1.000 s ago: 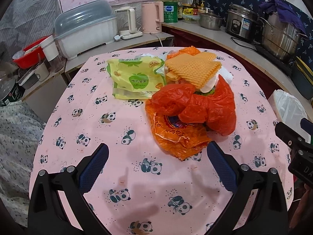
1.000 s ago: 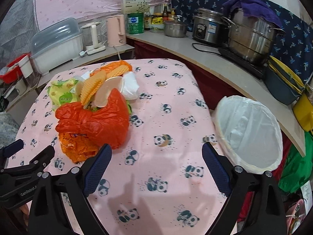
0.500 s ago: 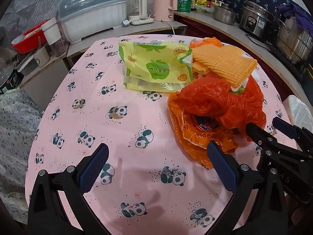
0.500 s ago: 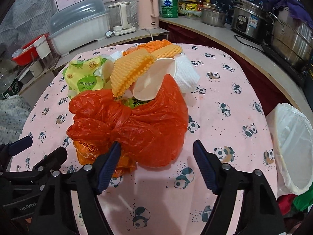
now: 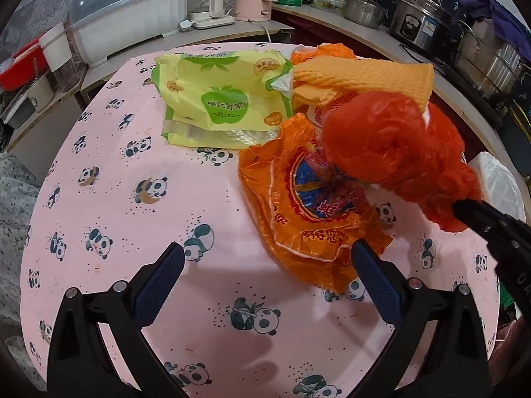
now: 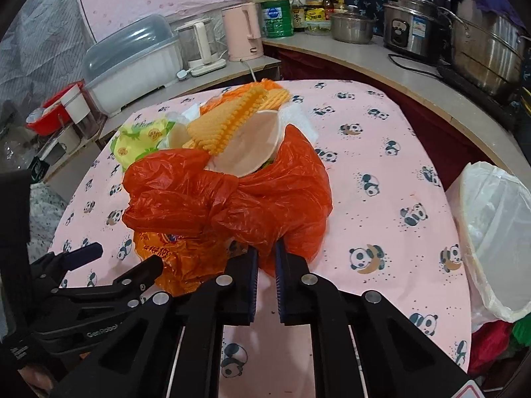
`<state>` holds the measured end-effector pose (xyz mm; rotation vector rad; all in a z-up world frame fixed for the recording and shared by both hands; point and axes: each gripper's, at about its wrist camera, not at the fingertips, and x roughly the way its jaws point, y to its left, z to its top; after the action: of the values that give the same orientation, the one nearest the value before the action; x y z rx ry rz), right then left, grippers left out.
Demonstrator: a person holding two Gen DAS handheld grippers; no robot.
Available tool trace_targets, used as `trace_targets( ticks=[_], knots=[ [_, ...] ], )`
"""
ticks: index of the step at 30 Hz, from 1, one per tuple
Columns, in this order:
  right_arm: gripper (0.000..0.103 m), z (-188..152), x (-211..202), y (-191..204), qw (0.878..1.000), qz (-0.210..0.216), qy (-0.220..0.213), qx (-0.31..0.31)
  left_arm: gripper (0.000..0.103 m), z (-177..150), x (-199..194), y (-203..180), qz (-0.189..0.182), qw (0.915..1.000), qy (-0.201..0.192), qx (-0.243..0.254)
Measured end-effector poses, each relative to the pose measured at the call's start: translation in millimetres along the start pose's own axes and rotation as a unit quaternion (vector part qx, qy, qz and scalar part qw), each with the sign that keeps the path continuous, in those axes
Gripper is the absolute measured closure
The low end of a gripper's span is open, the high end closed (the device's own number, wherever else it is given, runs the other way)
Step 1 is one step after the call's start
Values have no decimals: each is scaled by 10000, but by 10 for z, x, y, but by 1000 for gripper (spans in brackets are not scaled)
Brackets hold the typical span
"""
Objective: Collect trash
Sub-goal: 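Grasp the orange snack wrapper with left gripper while right gripper grasps orange bag, then carry both held items over the white trash bin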
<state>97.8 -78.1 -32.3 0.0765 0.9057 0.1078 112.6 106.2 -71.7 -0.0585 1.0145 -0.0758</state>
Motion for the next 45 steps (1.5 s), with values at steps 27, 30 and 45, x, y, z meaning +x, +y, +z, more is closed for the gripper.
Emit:
trace_targets(
  ticks=[27, 30, 45],
  knots=[
    [94, -98, -488, -668, 9950, -567, -354, 745, 97, 25, -145, -508, -240, 9982, -133, 535],
    [94, -110, -627, -716, 9937, -606, -483, 813, 99, 9, -292, -591, -319, 9973, -236, 618],
    [94, -272, -1292, -1077, 9832, -882, -1088, 1169, 99, -108, -978, -1258, -674, 9854, -916, 1270]
  ],
)
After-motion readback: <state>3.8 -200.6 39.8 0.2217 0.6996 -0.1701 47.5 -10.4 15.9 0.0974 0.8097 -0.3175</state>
